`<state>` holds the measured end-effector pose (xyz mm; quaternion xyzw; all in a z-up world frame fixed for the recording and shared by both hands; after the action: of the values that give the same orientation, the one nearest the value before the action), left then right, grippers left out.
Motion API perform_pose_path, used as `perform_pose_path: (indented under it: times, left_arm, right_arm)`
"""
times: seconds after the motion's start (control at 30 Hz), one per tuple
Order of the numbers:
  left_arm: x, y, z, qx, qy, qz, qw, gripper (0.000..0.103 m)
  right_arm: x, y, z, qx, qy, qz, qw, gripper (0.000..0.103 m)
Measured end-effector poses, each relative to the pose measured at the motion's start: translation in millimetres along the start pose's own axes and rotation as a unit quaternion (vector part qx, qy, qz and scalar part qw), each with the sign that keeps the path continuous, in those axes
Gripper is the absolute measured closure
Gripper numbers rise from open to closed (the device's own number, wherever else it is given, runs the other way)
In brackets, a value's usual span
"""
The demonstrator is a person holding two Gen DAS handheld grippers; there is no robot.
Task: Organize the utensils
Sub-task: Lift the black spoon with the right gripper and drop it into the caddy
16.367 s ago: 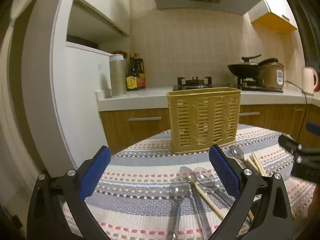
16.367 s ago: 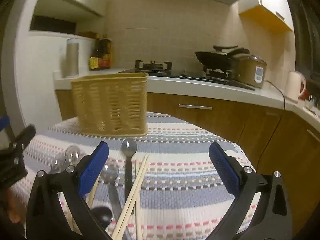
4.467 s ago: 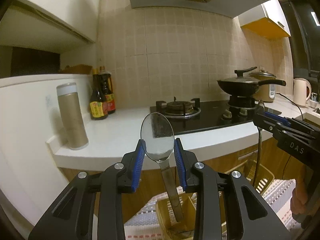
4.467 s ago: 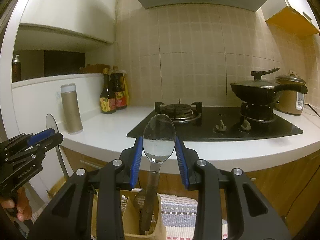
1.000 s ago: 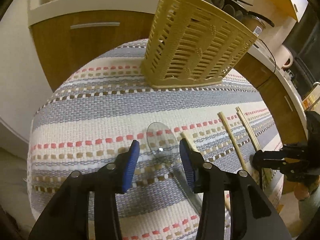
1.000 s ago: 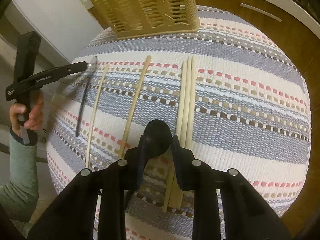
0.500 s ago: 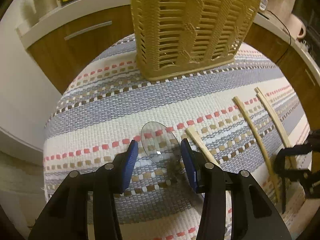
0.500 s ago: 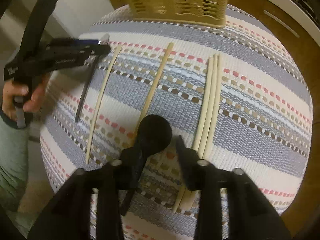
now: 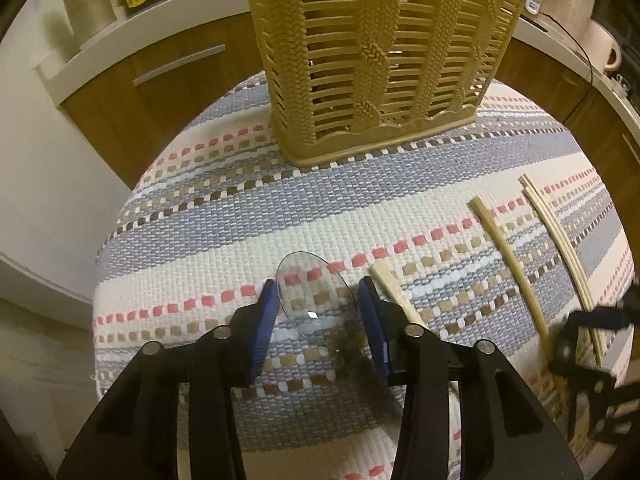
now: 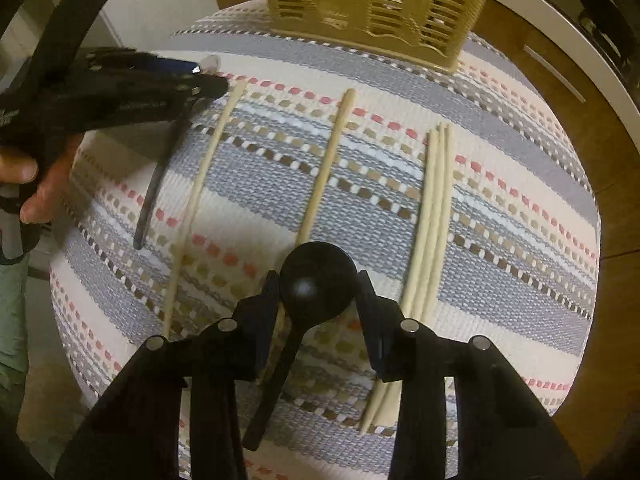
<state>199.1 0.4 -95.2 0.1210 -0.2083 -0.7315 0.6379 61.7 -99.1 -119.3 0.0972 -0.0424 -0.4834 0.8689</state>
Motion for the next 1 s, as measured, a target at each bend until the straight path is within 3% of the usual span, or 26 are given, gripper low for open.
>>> perform_pose_path:
  times: [0.17, 0.37, 0.5, 0.77, 1.0]
  left_arm:
    - [7.0, -3.6, 7.4, 0.018, 0.005, -0.005, 0.9998, 0.068]
    - [6.1, -4.0, 49.4, 0.081, -0.029, 0.004, 0.9963, 0.069]
    - [12.8, 4.0, 96.1, 0.142, -0.047, 0.002, 0.9887, 0.07]
    - [25.6, 36.0, 176.8, 0.248, -0.07, 0.002, 0.9662, 0.071]
    - [50.6, 82.7, 218.9, 0.321, -0.069, -0.004, 0.9444, 0.071]
  right_arm:
    - [-5.9, 3.6, 7.3, 0.029, 0.015, -0.002, 0.999, 0.068]
    - [-0.5, 3.8, 52.4, 0.1, 0.012, -0.001, 0.995, 0.068]
    - [9.6, 6.5, 88.7, 0.156, 0.008, 0.0, 0.988, 0.068]
    - [44.4, 32.1, 162.6, 0.268, -0.038, -0.011, 0.963, 0.068]
    - [76.3, 67.1, 226.9, 0.36, -0.138, -0.034, 0.922, 0.068]
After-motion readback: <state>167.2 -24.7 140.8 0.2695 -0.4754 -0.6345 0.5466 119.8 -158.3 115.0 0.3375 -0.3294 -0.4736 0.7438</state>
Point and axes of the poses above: each gripper's, at about its wrist camera, not at the fingertips, and z roughly against the way its jaws point, x to its right, y to its top, the point moved 3 cm from there along -z, roughly the way its jaws point, and after that the axes turned 14 degrees about z, right-handed, at the moved point
